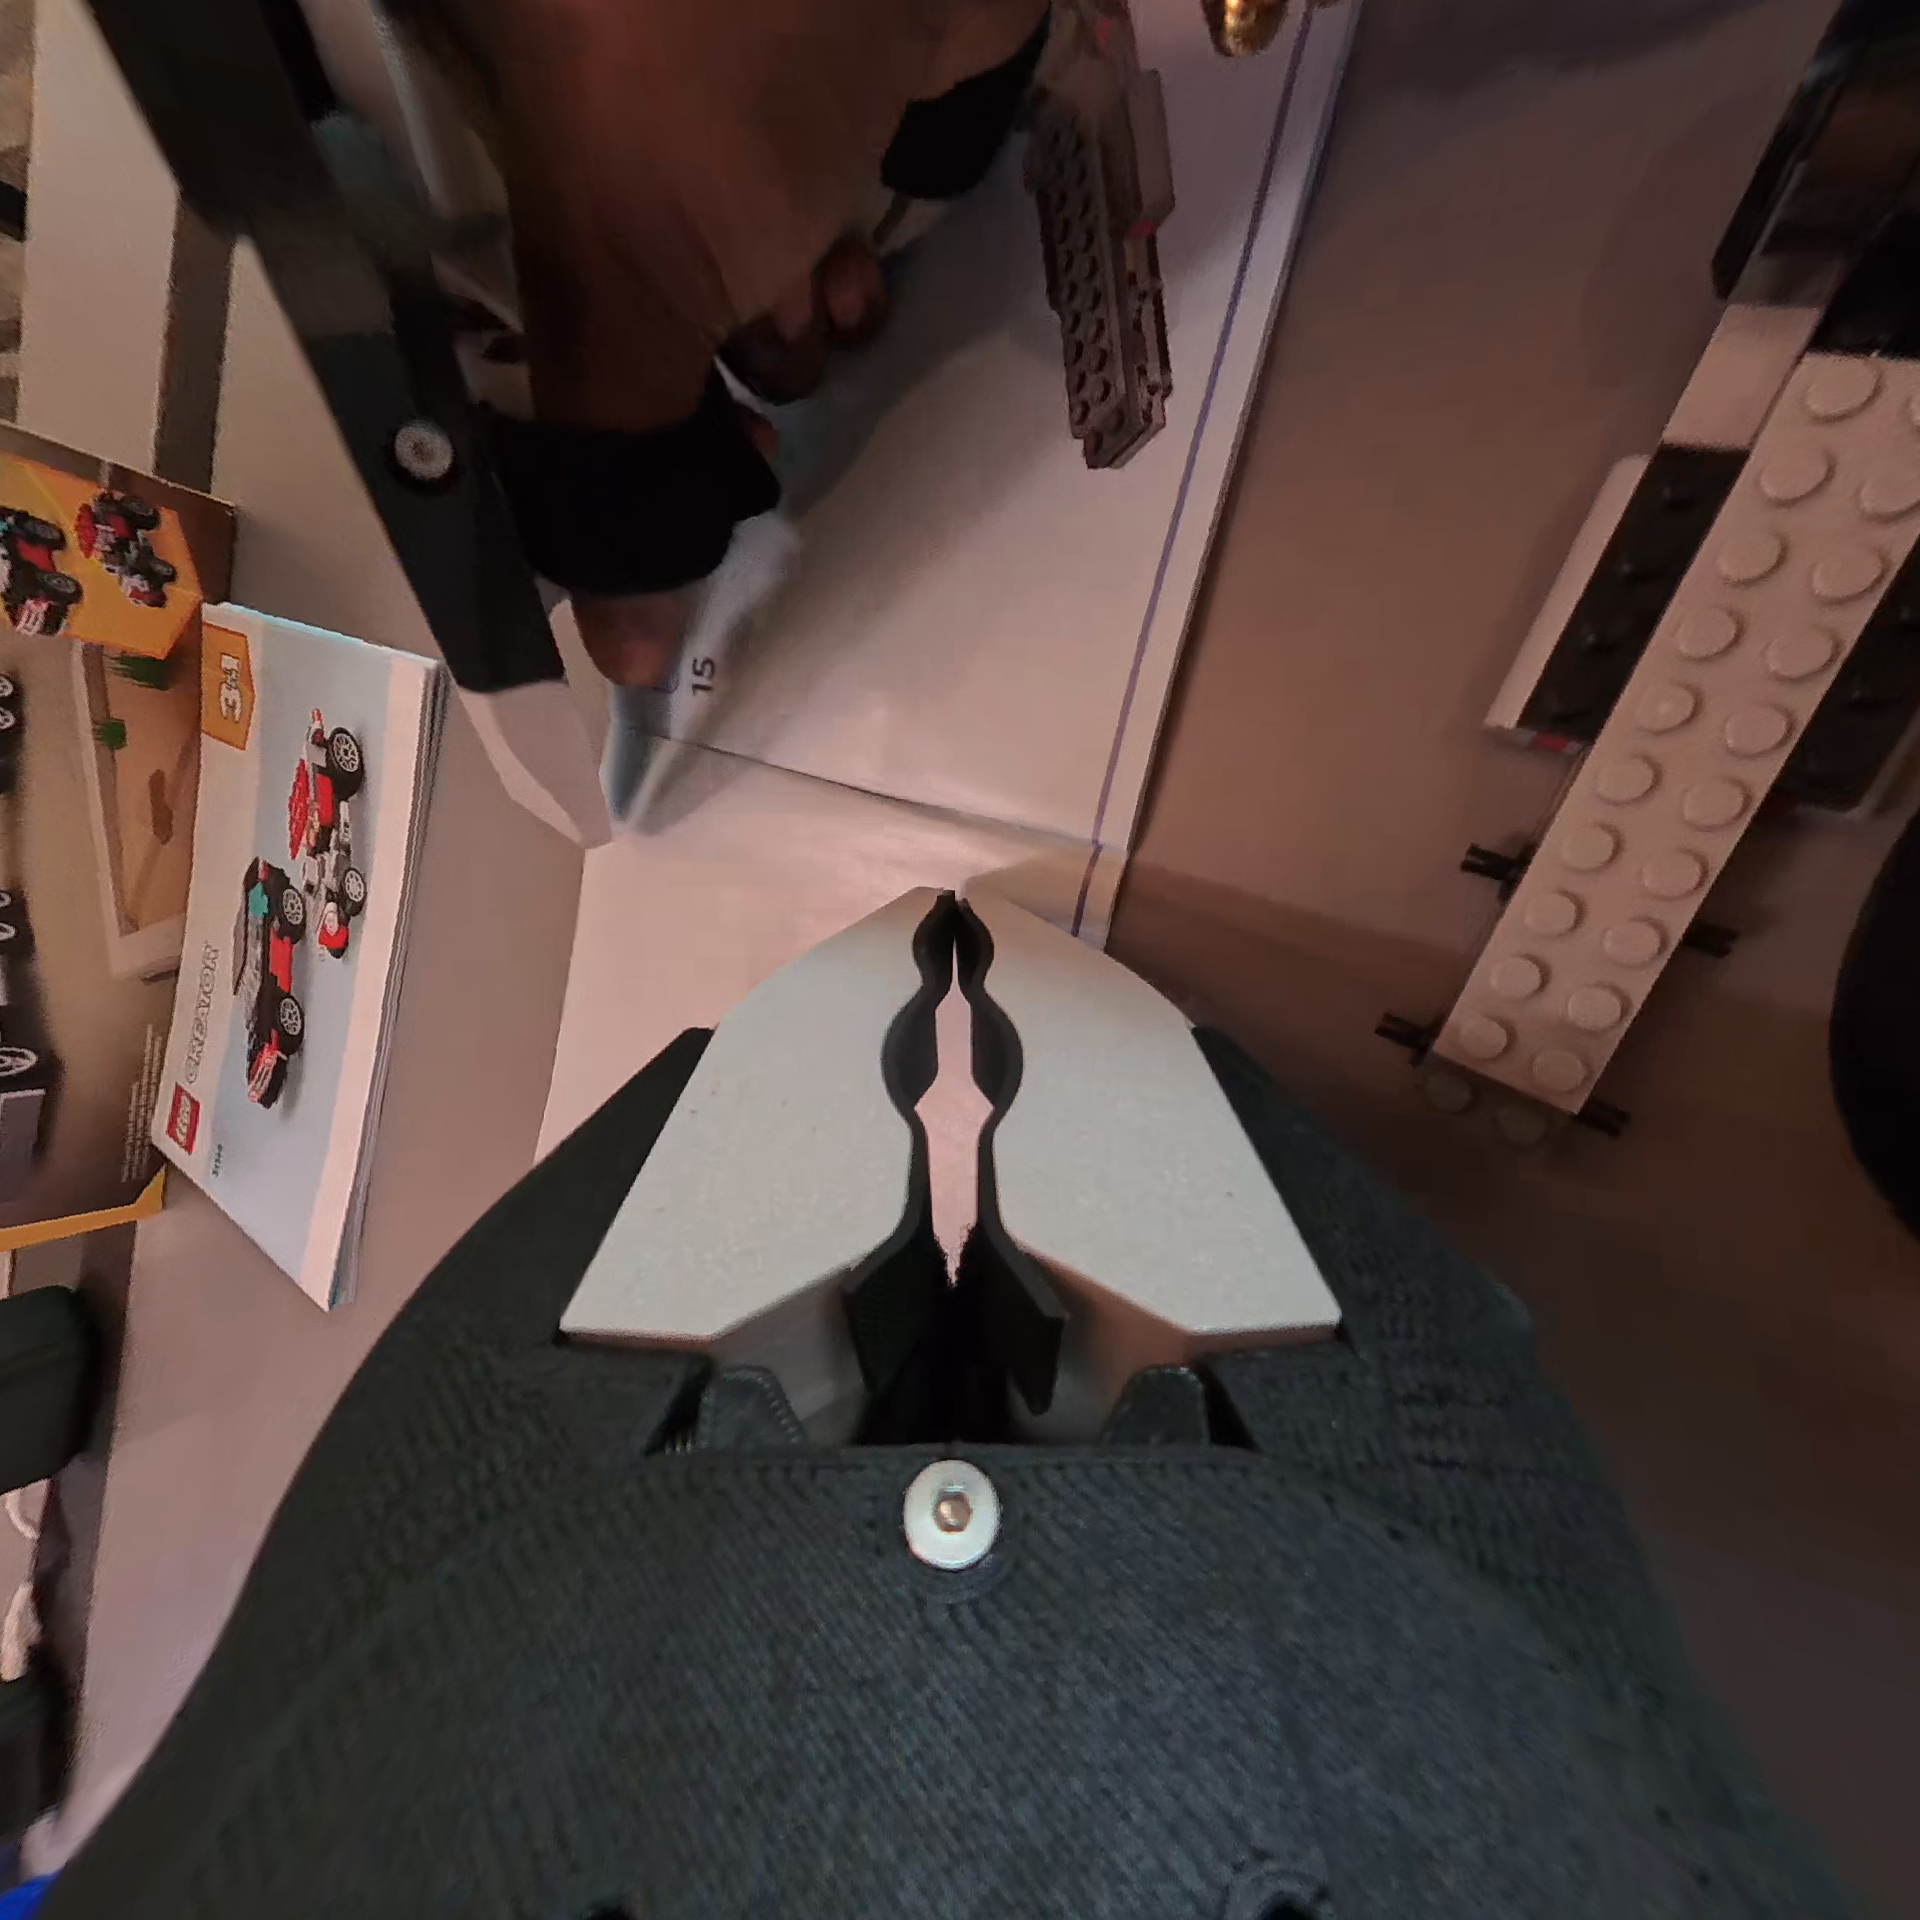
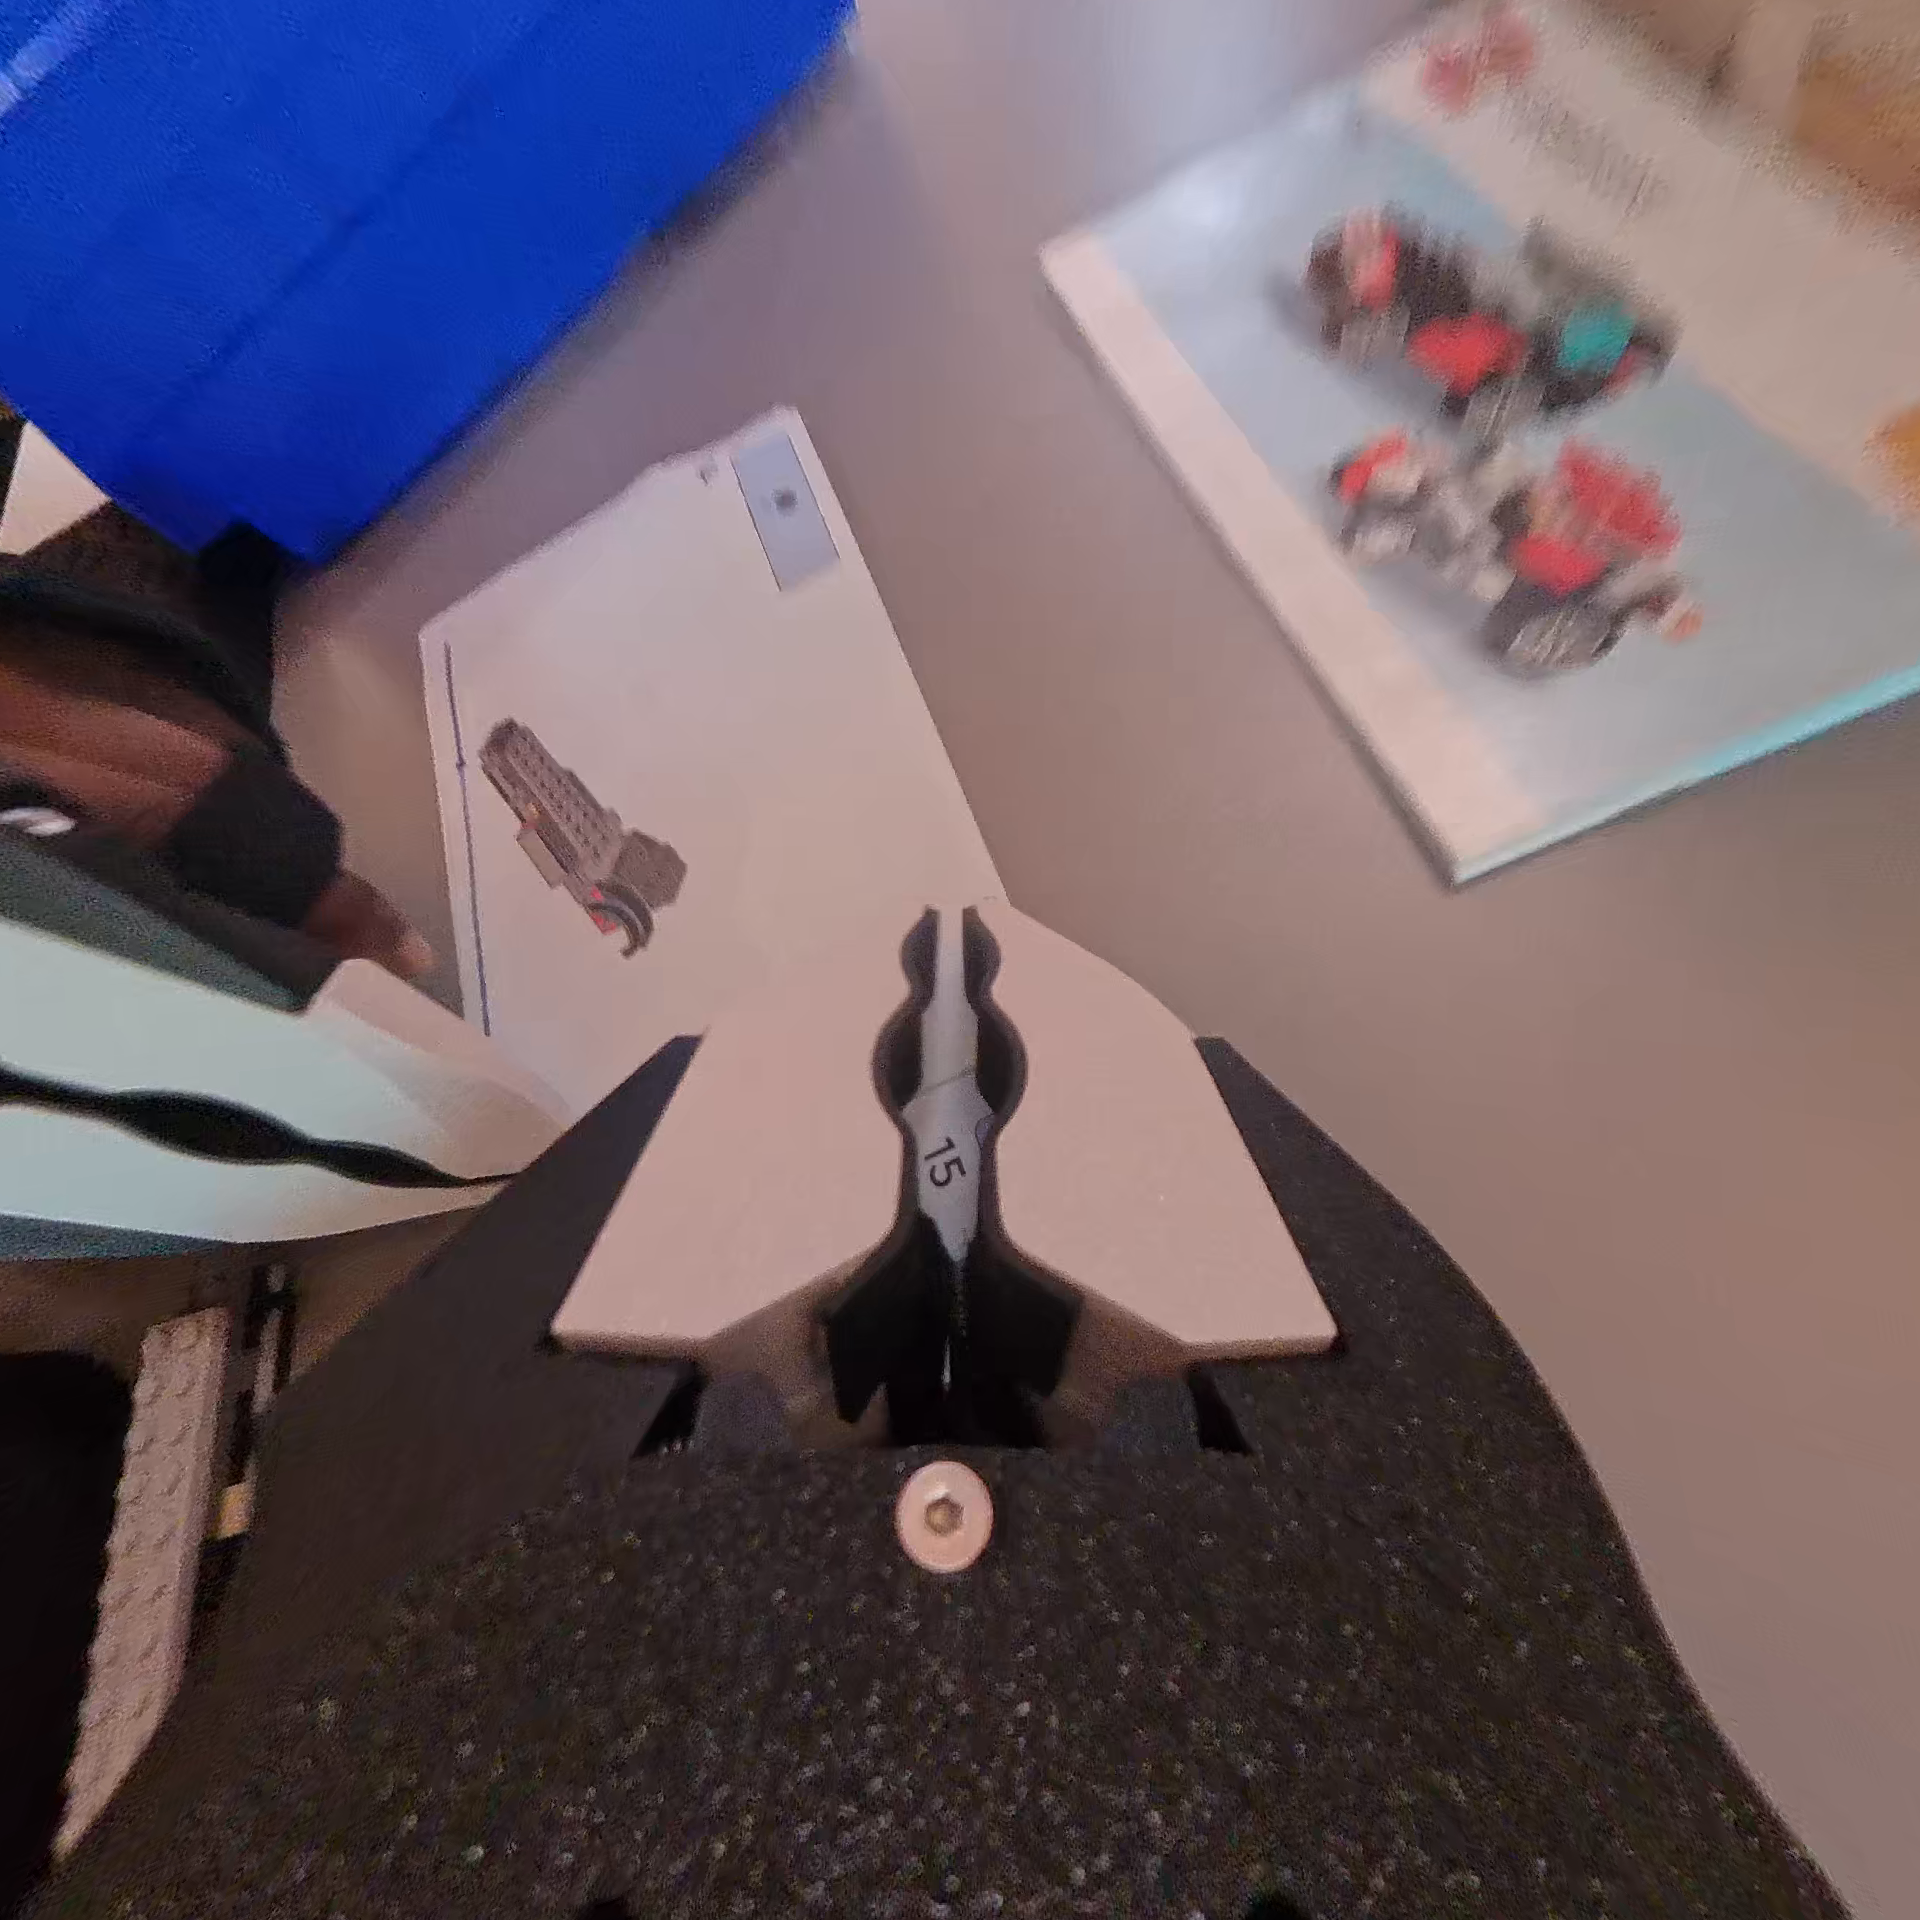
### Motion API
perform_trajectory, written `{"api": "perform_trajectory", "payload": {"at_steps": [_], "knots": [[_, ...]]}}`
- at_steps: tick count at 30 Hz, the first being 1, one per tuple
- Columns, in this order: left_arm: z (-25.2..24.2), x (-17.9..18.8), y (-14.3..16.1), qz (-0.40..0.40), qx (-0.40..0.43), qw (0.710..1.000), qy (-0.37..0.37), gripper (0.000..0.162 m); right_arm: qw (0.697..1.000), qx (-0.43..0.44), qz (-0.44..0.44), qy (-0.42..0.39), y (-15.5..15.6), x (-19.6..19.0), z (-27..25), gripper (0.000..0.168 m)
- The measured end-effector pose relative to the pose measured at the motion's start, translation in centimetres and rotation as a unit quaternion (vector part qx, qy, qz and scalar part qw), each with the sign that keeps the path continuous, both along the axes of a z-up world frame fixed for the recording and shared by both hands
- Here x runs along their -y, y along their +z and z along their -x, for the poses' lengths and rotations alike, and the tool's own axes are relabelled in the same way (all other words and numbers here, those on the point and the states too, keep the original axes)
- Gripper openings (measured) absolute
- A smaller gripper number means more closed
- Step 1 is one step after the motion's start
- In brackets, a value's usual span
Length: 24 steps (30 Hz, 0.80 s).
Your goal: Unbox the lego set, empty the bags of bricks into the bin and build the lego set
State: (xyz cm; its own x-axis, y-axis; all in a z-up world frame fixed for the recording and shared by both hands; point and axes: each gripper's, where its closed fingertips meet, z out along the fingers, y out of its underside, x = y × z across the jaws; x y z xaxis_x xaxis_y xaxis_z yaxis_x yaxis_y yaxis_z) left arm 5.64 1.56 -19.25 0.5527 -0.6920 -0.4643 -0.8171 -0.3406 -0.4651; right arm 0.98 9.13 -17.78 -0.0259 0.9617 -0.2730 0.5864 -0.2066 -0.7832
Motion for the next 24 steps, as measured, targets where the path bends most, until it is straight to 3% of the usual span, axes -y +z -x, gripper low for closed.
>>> {"api": "perform_trajectory", "payload": {"at_steps": [3,5,6,8,11,15,19,24], "knots": [[-0.1,0.0,1.2,-0.057,0.025,0.998,0.008,0.001,0.992,-0.100,-0.077,-0.006,4.4,0.2,-1.1,0.023],[-0.5,0.0,3.9,-0.141,0.046,0.989,0.000,0.016,0.988,-0.114,-0.108,-0.011,5.7,0.8,-2.6,0.048],[-0.8,0.3,5.3,-0.172,0.067,0.983,-0.006,0.016,0.987,-0.106,-0.117,-0.011,5.7,1.2,-3.3,0.057],[-1.8,1.2,6.6,-0.188,0.138,0.972,-0.012,0.017,0.987,-0.081,-0.139,0.003,4.7,2.1,-4.5,0.059],[-0.9,1.4,4.0,-0.087,0.206,0.973,0.048,0.023,0.981,-0.006,-0.195,-0.003,1.7,2.0,-5.9,0.064],[2.3,1.0,1.0,-0.010,0.182,0.975,0.130,0.031,0.980,0.030,-0.196,-0.012,-0.8,1.9,-6.4,0.060],[2.7,0.9,0.5,0.000,0.181,0.973,0.139,0.031,0.990,0.044,-0.136,-0.017,-1.3,2.0,-6.4,0.055],[2.5,0.8,0.4,-0.001,0.180,0.974,0.136,0.031,0.989,0.043,-0.140,-0.012,-1.3,1.8,-6.7,0.055]]}}
